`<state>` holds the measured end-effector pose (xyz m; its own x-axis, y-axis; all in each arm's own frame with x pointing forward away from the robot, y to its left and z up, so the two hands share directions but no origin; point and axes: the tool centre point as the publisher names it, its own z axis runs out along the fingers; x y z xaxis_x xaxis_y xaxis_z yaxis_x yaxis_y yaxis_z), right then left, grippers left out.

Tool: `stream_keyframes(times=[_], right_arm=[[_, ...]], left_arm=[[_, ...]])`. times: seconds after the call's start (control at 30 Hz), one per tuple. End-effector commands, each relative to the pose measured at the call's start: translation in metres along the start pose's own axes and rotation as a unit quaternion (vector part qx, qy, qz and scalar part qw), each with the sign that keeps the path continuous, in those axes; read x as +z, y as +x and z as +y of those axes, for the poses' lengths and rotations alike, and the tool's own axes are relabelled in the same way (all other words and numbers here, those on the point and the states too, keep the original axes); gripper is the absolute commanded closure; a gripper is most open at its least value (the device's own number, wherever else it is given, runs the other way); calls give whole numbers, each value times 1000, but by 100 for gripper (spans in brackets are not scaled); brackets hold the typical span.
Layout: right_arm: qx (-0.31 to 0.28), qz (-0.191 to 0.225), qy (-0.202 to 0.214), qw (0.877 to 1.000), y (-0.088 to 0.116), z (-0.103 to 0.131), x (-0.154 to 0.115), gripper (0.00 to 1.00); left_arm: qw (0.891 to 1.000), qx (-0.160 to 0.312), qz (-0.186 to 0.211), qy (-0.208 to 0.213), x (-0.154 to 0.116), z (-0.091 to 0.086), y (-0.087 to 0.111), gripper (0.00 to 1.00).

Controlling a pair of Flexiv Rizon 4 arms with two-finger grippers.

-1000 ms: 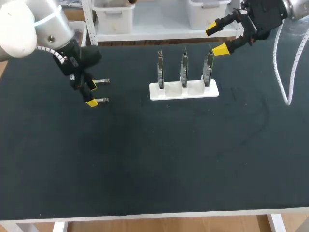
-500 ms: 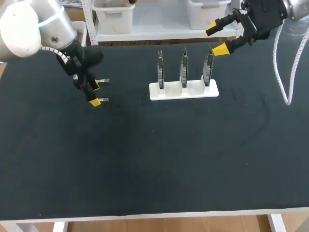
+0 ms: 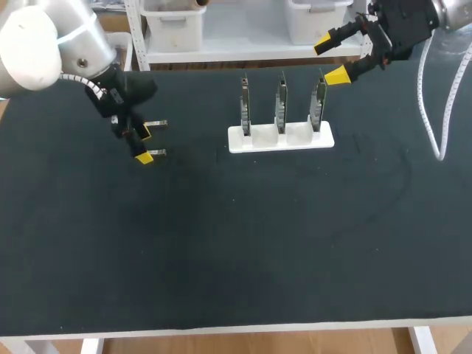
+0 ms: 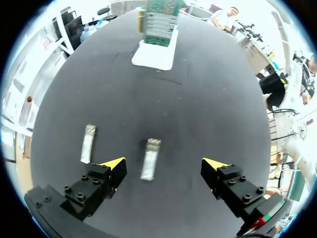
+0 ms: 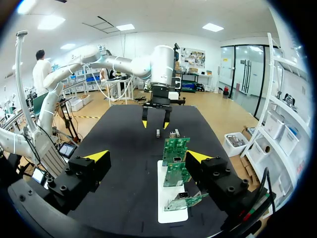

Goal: Pick up the optical module with the left hand, and insert it into the network port with the right hand.

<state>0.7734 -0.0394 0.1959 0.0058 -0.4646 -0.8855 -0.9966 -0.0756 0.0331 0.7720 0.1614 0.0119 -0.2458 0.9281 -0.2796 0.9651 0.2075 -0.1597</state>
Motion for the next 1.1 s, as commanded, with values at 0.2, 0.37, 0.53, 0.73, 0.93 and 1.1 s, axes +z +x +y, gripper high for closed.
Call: stream_keyframes(times=[0.2, 0.37, 0.53, 0.73, 0.93, 1.1], right_arm=[[0, 1, 1, 1000, 0, 1, 0, 0], [0, 1, 1, 1000, 0, 1, 0, 0], [0, 1, 1, 1000, 0, 1, 0, 0], [0, 1, 1, 1000, 0, 1, 0, 0], [0, 1, 1, 1000, 0, 1, 0, 0], [0, 1, 1, 1000, 0, 1, 0, 0]], left_arm=[[998, 36, 34, -30, -13, 6, -12, 0], [997, 35, 55, -34, -1, 8, -3, 0], [998, 23, 46, -27, 17, 12, 15, 0], [998, 24, 50, -34, 15, 13, 18, 0], [997, 28, 60, -38, 13, 16, 18, 0], [996, 33, 68, -40, 14, 18, 16, 0]])
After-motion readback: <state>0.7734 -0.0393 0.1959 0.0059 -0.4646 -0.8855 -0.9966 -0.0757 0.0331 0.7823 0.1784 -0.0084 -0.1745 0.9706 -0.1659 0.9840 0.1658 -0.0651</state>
